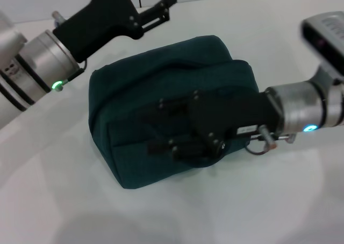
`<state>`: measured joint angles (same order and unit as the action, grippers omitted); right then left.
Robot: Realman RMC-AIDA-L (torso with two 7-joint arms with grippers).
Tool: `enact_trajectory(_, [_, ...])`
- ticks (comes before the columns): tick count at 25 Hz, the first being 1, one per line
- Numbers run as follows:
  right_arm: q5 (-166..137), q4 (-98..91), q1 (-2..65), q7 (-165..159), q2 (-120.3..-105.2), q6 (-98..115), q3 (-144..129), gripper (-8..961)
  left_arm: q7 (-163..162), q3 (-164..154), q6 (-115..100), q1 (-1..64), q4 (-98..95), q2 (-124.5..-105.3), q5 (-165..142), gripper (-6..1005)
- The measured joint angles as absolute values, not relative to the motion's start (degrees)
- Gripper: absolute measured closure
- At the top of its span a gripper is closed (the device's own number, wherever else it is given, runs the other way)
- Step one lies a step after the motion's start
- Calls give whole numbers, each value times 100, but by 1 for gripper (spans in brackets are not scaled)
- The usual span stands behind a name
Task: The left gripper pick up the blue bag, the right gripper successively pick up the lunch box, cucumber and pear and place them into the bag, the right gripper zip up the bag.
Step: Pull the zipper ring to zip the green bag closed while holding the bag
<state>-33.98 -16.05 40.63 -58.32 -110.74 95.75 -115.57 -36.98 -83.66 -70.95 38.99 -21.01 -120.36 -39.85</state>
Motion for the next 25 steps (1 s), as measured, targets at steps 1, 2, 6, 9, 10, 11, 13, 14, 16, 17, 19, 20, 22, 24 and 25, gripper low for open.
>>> enact_trajectory(1, [-3420, -1631, 3946, -5773, -11053, 9686, -11431, 407, -3649, -8366, -7164, 3845, -2109, -12034, -3889, 114])
enact_trajectory(2, [-3440, -1662, 3878, -5727, -11031, 9786, -11356, 407, -3607, -8365, -7236, 3791, -2129, -12034, -3814, 114])
enact_trajectory(6, [-3707, -1757, 3737, -5774, -10786, 10570, -11253, 407, -3548, -8348, -7723, 3393, -2404, -12008, -3678, 114])
enact_trajectory(9, [-4072, -1753, 3764, -6250, -10494, 10930, -11216, 408, -3524, -8318, -7913, 3100, -2590, -11998, -3569, 114])
enact_trajectory(10, [-4232, -1736, 3801, -6447, -10382, 10964, -11212, 408, -3507, -8316, -7936, 3059, -2612, -11998, -3547, 114])
enact_trajectory(11, [-4532, -1686, 3899, -6833, -10194, 10963, -11192, 408, -3444, -8316, -7978, 2998, -2628, -11999, -3518, 114])
enact_trajectory(13, [-4675, -1650, 3949, -6989, -10102, 10958, -11169, 407, -3277, -8316, -8040, 2938, -2611, -12007, -3492, 114])
enact_trajectory(14, [-4797, -1601, 3975, -7097, -10025, 10947, -11131, 407, -3198, -8326, -8058, 2916, -2596, -12011, -3470, 114])
enact_trajectory(16, [-5014, -1489, 3995, -7245, -9911, 10850, -10986, 407, -3087, -8351, -8092, 2885, -2583, -12022, -3435, 114])
enact_trajectory(17, [-5124, -1431, 4000, -7317, -9885, 10753, -10891, 408, -3057, -8362, -8118, 2873, -2582, -12025, -3420, 114])
enact_trajectory(19, [-5280, -1387, 3998, -7406, -9874, 10544, -10754, 408, -3043, -8366, -8165, 2859, -2581, -12028, -3396, 114])
enact_trajectory(20, [-5329, -1401, 3984, -7414, -9922, 10425, -10711, 408, -3043, -8367, -8179, 2854, -2580, -12029, -3379, 114])
enact_trajectory(22, [-5376, -1486, 3976, -7383, -10050, 10254, -10668, 409, -3041, -8365, -8194, 2847, -2579, -12029, -3347, 114])
enact_trajectory(24, [-5496, -1718, 3996, -7332, -10288, 9979, -10629, 410, -3017, -8362, -8200, 2847, -2577, -12030, -3333, 114])
enact_trajectory(25, [-5601, -1872, 4010, -7325, -10429, 9810, -10606, 410, -2987, -8362, -8200, 2852, -2575, -12031, -3332, 114])
